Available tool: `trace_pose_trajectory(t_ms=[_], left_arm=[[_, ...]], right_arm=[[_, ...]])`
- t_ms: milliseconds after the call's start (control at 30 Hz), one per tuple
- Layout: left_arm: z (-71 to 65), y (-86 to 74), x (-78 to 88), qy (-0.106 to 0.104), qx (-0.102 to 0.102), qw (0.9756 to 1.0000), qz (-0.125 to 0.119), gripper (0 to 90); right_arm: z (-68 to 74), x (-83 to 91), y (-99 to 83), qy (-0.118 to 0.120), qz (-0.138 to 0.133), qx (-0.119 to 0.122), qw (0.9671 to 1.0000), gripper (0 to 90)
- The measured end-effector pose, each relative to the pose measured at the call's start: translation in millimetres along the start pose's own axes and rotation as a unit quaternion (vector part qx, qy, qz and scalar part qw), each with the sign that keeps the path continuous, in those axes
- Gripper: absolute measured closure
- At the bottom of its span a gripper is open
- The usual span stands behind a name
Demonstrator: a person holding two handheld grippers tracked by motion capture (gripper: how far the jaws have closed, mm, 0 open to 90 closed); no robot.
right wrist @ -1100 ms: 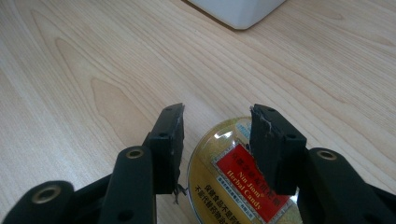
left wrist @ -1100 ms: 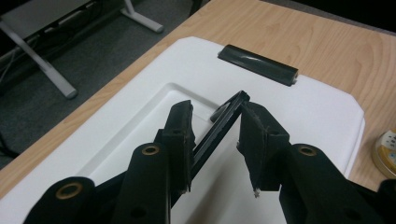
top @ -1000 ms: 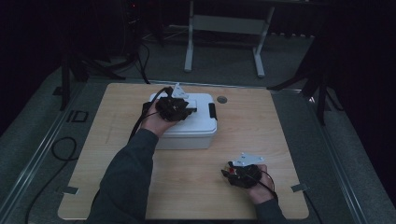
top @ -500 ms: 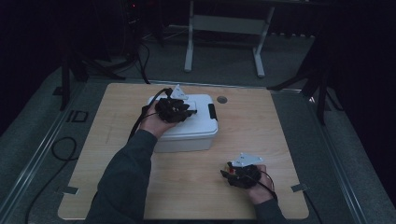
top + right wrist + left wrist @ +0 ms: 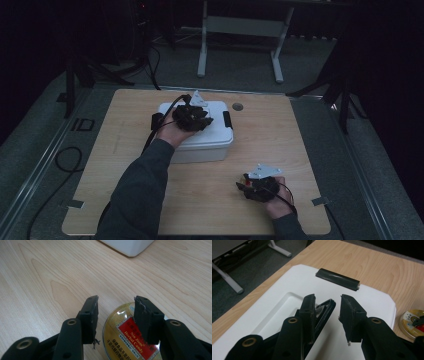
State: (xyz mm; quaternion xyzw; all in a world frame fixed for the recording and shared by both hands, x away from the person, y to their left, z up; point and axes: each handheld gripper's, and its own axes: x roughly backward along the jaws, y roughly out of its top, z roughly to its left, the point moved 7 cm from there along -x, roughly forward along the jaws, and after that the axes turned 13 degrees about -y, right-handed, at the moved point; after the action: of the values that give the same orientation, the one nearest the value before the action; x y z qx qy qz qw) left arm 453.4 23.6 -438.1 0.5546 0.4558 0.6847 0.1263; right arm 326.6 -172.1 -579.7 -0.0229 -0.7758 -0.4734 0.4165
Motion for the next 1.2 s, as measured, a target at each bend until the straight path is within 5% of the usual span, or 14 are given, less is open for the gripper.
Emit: trace_pose_trajectory(t_ms=[333,467,833,1200], left_arm=[[1.1,2.3,-6.0,0.012,0.000,0.9998,0.014,74.8],[-2.6,1.2,-4.1,-0.013,-0.008,0.9998,0.012,76.6],[-16.7,-0.1,-1.3,-0.036,-0.045,0.9982,0.019,78.8],[-29.5,0.3,-0.1,-0.093,-0.075,0.9927,0.016,80.7]], right_arm=[[0.2,0.3,-0.2,0.000,0.000,0.000,1.0000,53.9],[0.3,0.6,0.0,0.000,0.000,0.001,1.0000,53.9],[-0.4,0.7,0.3,-0.002,-0.002,0.000,1.0000,53.9],[-0.2,0.6,0.0,-0.001,-0.001,-0.001,1.0000,53.7]])
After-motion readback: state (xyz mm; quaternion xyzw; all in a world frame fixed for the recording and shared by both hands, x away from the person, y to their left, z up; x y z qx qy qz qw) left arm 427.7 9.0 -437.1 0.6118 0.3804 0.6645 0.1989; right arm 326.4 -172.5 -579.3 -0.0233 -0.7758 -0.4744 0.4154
